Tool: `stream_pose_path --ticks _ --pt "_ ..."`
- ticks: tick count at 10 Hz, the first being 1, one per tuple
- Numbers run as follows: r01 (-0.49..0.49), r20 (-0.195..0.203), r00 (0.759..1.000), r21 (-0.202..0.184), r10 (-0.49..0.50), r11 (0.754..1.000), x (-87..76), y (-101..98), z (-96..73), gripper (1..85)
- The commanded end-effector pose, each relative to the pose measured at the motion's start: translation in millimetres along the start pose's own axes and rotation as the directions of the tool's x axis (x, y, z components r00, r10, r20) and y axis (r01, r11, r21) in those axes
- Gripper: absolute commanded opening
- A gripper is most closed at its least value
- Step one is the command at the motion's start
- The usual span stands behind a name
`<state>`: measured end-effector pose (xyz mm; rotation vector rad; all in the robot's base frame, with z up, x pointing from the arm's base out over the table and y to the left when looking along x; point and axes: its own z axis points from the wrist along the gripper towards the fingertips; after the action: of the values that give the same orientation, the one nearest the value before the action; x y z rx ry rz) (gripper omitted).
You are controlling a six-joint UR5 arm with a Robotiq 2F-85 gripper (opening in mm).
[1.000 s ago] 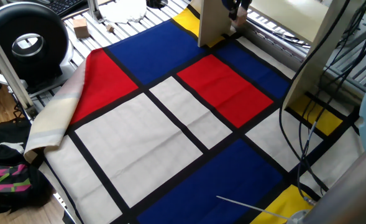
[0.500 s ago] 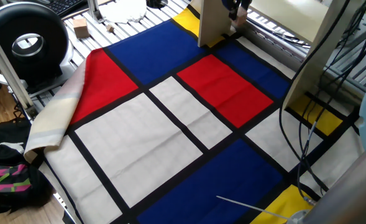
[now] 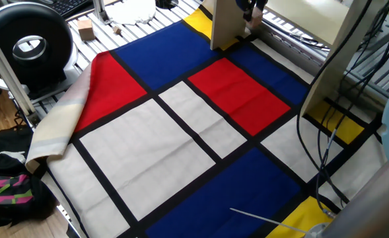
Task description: Take the object down from the shelf
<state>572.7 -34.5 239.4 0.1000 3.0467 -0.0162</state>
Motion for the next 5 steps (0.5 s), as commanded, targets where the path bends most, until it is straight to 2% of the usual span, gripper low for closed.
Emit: stream_pose_path --ticks 1,5 --pt "-0.027 0.006 1.000 0.021 0.027 0.999 -21.4 31.7 22.8 1.0" --pt "-0.025 0.055 0.998 0.011 0.025 1.000 -52.0 43.2 68.8 1.0"
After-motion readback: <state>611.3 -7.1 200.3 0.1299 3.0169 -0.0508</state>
